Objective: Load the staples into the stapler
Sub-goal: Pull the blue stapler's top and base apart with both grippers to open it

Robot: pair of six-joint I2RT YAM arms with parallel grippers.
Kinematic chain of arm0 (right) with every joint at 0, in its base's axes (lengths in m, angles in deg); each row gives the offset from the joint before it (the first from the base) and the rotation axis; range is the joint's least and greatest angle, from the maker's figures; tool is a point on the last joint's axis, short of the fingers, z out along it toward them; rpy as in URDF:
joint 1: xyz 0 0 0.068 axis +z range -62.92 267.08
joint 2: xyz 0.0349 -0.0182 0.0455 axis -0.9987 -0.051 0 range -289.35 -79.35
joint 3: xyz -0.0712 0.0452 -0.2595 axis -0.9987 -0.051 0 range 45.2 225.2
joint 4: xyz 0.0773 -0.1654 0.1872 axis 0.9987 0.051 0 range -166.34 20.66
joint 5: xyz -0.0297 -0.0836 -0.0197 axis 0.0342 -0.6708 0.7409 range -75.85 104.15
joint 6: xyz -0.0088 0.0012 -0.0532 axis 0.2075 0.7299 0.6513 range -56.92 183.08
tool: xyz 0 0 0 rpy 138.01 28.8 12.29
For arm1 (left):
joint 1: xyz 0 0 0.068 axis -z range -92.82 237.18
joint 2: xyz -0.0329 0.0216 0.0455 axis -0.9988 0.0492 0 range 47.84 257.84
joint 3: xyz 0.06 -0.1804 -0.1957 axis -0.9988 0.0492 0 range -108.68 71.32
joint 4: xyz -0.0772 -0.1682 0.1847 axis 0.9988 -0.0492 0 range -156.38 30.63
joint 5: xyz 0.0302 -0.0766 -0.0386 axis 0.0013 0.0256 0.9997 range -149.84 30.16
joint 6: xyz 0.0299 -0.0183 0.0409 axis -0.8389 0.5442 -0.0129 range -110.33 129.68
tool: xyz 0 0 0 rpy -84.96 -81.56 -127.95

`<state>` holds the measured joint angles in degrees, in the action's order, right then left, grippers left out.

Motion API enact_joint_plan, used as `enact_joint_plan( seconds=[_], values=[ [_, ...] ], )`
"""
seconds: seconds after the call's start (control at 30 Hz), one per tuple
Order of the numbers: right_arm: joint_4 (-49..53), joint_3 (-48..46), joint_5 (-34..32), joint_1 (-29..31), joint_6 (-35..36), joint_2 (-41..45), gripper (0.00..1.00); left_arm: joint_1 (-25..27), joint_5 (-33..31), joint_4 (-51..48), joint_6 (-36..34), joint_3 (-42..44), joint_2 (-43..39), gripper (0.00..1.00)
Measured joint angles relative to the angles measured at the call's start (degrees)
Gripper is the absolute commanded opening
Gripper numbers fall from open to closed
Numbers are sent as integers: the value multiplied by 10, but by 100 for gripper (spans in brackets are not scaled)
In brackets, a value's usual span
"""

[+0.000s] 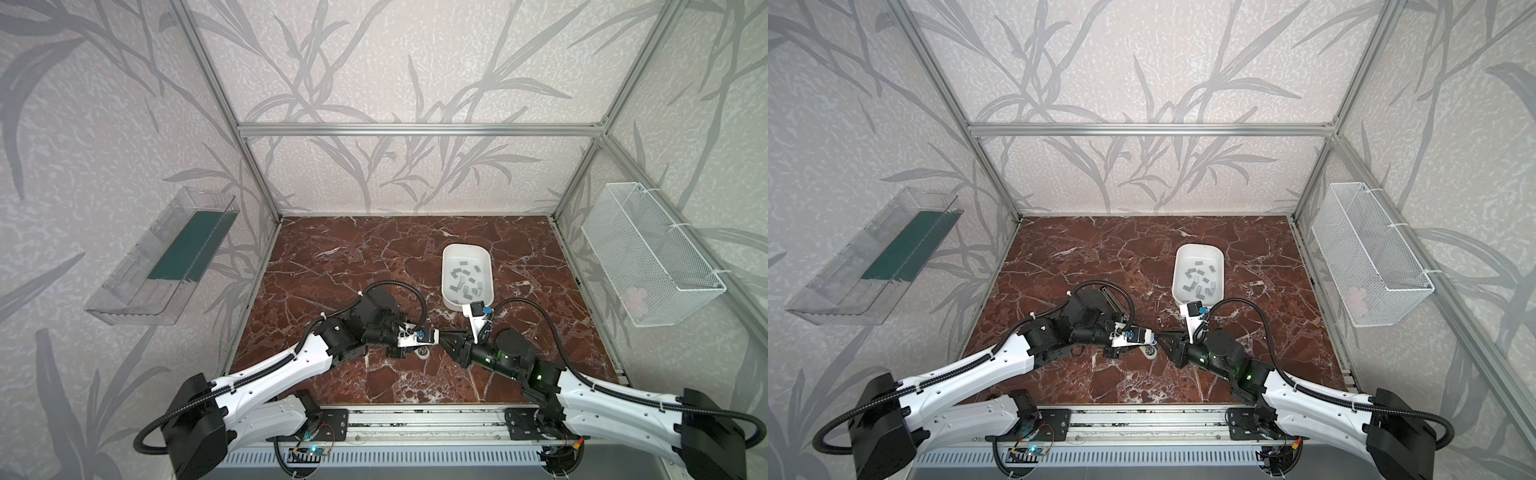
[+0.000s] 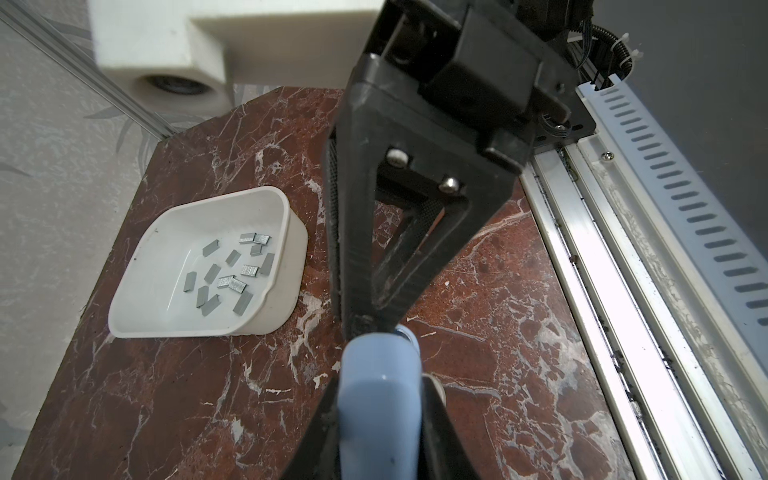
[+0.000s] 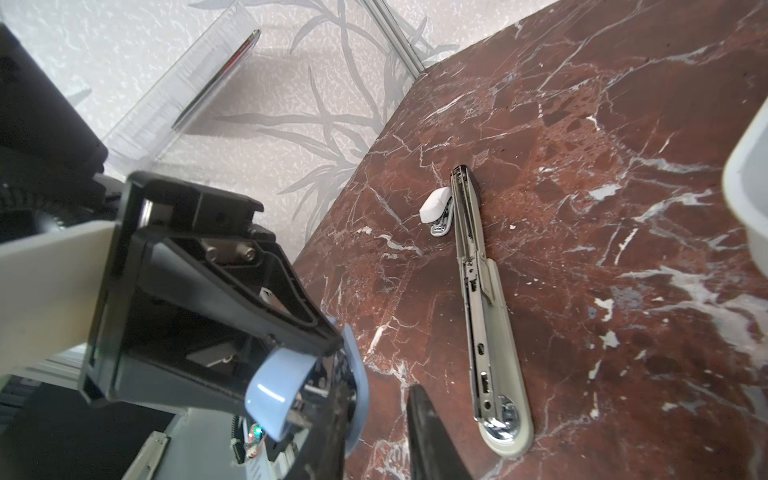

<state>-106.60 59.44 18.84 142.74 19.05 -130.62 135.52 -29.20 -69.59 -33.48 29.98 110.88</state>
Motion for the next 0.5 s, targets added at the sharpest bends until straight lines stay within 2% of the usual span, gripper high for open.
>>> enact_joint_plan(
  seconds=[0.5],
  values=[
    [-60, 8, 21, -2, -66, -69, 21, -1, -26, 31, -3, 33, -21, 0]
  ],
)
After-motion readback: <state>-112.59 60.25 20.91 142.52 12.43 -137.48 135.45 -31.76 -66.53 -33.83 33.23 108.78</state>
